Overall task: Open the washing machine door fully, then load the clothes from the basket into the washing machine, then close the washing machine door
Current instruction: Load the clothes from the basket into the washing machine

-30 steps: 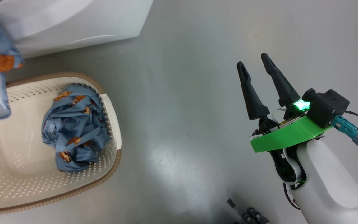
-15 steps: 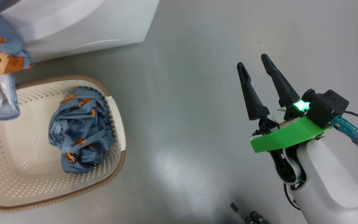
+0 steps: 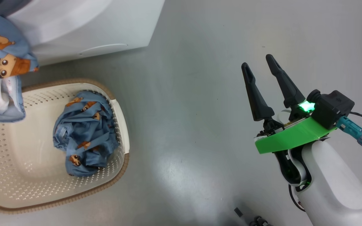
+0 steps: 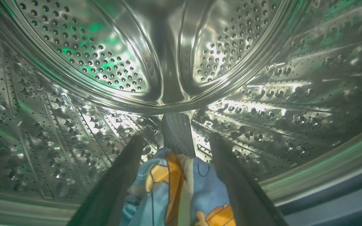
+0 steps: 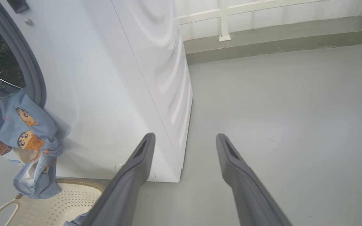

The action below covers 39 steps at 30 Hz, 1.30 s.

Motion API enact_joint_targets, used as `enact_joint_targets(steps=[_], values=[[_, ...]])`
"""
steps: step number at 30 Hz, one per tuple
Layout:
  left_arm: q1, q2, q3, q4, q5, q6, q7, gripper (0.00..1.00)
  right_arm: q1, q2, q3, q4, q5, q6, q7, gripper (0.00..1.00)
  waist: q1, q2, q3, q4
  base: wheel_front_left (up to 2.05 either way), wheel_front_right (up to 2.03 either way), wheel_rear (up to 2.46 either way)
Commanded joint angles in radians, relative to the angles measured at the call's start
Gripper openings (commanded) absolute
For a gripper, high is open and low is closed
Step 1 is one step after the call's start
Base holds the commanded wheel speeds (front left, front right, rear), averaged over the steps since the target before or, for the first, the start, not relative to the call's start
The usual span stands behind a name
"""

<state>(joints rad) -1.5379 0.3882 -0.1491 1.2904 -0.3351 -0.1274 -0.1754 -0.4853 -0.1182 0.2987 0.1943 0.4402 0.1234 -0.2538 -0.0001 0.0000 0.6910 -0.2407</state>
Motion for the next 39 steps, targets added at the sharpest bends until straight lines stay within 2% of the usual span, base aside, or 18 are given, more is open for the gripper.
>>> enact_joint_targets(steps=[1,11,17,27,39], values=[[0.023,0.042,0.009,-0.025,-0.016,-0.003,-0.024,1.0,0.024,-0.006,0.014,-0.02,0.005,0.007,-0.008,1.0,0.0001,0.0,-0.003,0.002,0.0,0.0,0.0],[0.07,0.025,0.012,-0.073,-0.03,-0.001,-0.084,1.0,0.027,-0.011,0.007,-0.021,0.004,0.007,-0.008,1.0,0.0001,0.0,-0.018,0.011,0.0,0.0,0.0],[0.148,0.021,0.029,-0.221,-0.006,0.016,-0.086,1.0,0.024,-0.01,0.006,-0.019,0.003,0.007,-0.008,1.0,0.0001,0.0,-0.035,0.016,0.0,0.0,0.0],[0.319,0.002,0.095,-0.368,0.027,0.022,-0.086,1.0,0.047,-0.03,-0.004,-0.014,0.004,0.007,-0.008,1.0,0.0001,0.0,-0.098,0.031,0.0,0.0,0.0],[0.486,-0.05,0.183,-0.478,0.063,0.014,-0.086,1.0,0.079,-0.058,0.0,-0.002,0.014,0.007,-0.008,1.0,0.0001,0.0,-0.195,0.06,0.0,0.0,0.0]])
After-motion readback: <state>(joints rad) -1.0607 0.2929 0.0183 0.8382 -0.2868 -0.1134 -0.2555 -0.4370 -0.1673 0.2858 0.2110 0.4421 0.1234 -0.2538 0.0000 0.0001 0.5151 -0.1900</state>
